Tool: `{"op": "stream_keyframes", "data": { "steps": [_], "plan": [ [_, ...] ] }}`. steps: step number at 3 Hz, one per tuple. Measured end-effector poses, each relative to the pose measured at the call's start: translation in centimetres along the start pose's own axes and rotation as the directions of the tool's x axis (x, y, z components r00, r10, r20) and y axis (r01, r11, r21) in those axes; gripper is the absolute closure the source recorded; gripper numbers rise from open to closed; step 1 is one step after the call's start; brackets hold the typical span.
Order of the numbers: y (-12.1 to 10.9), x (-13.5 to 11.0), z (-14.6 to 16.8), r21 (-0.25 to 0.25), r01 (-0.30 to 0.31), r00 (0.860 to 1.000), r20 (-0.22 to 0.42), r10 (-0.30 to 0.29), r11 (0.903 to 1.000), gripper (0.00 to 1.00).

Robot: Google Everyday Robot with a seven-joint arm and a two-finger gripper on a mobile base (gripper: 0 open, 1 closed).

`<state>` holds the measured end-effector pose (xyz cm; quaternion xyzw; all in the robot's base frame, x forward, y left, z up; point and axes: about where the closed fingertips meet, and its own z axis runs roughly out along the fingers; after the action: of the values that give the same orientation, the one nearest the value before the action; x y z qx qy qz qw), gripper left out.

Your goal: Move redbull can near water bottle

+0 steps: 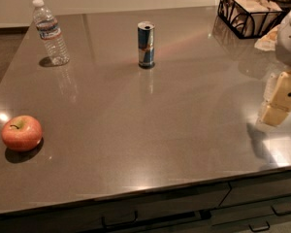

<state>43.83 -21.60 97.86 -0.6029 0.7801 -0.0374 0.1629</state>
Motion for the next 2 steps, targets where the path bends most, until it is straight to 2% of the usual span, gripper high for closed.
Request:
{"op": "stream_keyframes", "data": {
  "steps": [1,2],
  "plan": [
    [0.0,0.0,0.0,0.0,0.0,1.0,0.0,0.0,1.0,0.0],
    [-1.0,-1.3,0.3,0.0,-0.011,0.999,0.034,0.011,0.9999,0.0]
  ]
}}
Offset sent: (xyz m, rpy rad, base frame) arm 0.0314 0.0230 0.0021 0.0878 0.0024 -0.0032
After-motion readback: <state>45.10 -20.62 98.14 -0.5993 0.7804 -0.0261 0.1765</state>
